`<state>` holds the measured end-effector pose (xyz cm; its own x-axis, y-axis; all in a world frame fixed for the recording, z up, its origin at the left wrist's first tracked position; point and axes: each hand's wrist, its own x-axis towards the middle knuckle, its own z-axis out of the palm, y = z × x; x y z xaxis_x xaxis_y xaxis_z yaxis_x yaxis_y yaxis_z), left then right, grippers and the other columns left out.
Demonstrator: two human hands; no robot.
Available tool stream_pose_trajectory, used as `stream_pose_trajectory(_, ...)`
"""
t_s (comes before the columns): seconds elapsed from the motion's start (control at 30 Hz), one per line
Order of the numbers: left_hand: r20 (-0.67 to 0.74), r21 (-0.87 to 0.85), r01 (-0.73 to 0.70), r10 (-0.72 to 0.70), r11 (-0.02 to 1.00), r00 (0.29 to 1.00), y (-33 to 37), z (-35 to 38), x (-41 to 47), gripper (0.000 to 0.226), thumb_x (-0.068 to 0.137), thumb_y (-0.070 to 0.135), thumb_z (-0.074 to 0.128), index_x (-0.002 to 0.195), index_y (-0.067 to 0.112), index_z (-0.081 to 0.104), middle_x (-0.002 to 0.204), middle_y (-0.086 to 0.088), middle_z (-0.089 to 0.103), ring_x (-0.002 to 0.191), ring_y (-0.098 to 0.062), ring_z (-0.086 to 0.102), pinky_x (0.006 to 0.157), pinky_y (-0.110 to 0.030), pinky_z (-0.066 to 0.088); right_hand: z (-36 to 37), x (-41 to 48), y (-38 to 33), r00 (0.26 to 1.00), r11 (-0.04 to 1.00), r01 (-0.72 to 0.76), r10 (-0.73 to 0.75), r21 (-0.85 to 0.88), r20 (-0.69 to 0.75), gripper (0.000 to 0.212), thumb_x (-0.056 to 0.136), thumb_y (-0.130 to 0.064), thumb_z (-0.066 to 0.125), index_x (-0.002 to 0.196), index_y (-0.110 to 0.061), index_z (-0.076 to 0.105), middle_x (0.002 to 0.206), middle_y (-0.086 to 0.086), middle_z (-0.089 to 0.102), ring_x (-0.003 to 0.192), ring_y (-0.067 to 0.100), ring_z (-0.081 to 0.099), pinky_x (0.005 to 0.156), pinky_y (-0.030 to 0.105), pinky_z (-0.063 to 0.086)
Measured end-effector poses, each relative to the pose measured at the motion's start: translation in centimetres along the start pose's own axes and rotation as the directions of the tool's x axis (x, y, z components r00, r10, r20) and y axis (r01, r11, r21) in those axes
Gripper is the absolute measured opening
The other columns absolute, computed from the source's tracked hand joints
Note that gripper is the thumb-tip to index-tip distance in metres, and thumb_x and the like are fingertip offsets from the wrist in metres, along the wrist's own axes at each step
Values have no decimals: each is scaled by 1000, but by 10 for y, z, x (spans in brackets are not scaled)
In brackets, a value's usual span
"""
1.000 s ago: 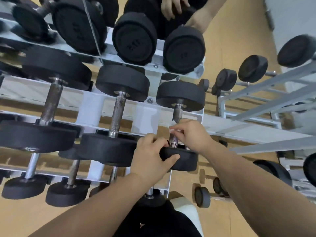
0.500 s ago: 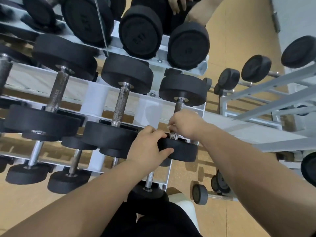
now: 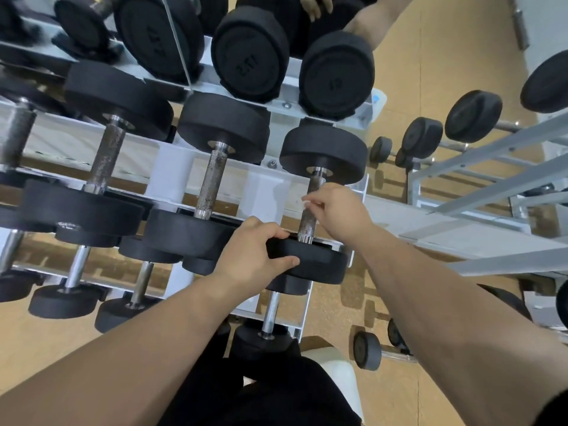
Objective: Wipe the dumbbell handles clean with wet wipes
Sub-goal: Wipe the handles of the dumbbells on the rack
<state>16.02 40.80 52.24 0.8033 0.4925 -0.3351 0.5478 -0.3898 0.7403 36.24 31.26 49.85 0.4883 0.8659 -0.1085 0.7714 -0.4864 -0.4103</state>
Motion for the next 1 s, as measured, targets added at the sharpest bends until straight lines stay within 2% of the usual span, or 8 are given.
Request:
stream_pose_trajectory(0.2, 122, 219, -175, 151, 960, 981, -2, -18, 4, 44, 93, 47, 66, 133, 31, 57, 120, 12, 49, 115, -9, 48, 94, -20, 39, 3, 10, -9, 975, 986, -165, 164, 1, -153, 21, 96, -23, 62, 110, -18, 77, 98, 9, 69, 89, 28, 64, 78, 30, 48)
stream_pose_trajectory(0.3, 110, 271, -301, 281, 914, 953, -15, -39, 11, 36, 95, 44, 63, 126, 25, 64, 114, 9, 55, 112, -14, 50, 96, -26, 42, -4, 3, -10, 994, 994, -104, 104, -13, 30, 20, 93, -24, 68, 109, -19, 78, 102, 3, 74, 94, 22, 67, 80, 25, 45)
stream_pose_trajectory(0.4, 37, 345, -373, 385, 861, 922, -41, -64, 20, 34, 90, 45, 58, 107, 19, 71, 103, 4, 61, 102, -20, 54, 92, -39, 49, -17, -1, -20, 920, 983, -179, 179, -32, 348, 18, 91, -31, 71, 105, -23, 79, 106, -6, 74, 96, 11, 63, 83, 24, 46)
stream_pose_trajectory(0.5, 12, 369, -386, 410, 846, 912, -71, -91, 27, 35, 90, 45, 55, 100, 17, 72, 99, 1, 61, 97, -23, 54, 88, -42, 49, -19, -3, -37, 867, 929, -368, 335, 22, 368, 16, 89, -33, 73, 98, -23, 80, 98, -9, 73, 91, 9, 64, 80, 24, 50)
stream_pose_trajectory(0.6, -39, 359, -326, 363, 875, 931, -99, -116, 31, 33, 93, 47, 53, 93, 19, 69, 95, 1, 59, 94, -24, 53, 87, -42, 47, -12, 6, -73, 870, 831, -493, 467, 256, 158, 13, 91, -32, 70, 97, -22, 77, 88, -9, 71, 77, 6, 63, 67, 18, 45)
stream_pose_trajectory(0.67, -69, 311, -239, 273, 920, 960, -111, -128, 34, 26, 95, 45, 56, 90, 21, 64, 94, 2, 57, 95, -23, 51, 89, -39, 44, -4, 19, -106, 866, 806, -488, 495, 336, 71, 19, 92, -34, 69, 103, -22, 76, 94, -14, 70, 84, 4, 63, 76, 19, 44)
stream_pose_trajectory(0.83, -76, 90, -46, 52, 995, 996, -121, -137, 48, 24, 96, 42, 55, 85, 21, 51, 90, 2, 52, 94, -24, 46, 86, -40, 41, 29, 48, -174, 838, 693, -507, 534, 513, 107, 27, 96, -32, 61, 118, -21, 72, 96, -6, 73, 85, 10, 68, 83, 29, 55)
stream_pose_trajectory(1.0, -122, -67, 18, -26, 998, 992, -128, -122, 53, 30, 88, 49, 45, 77, 21, 47, 80, 4, 51, 84, -26, 50, 78, -45, 43, 57, 60, -192, 840, 709, -490, 540, 507, 58, 17, 94, -25, 67, 109, -23, 76, 73, -14, 66, 65, -3, 59, 67, 12, 45)
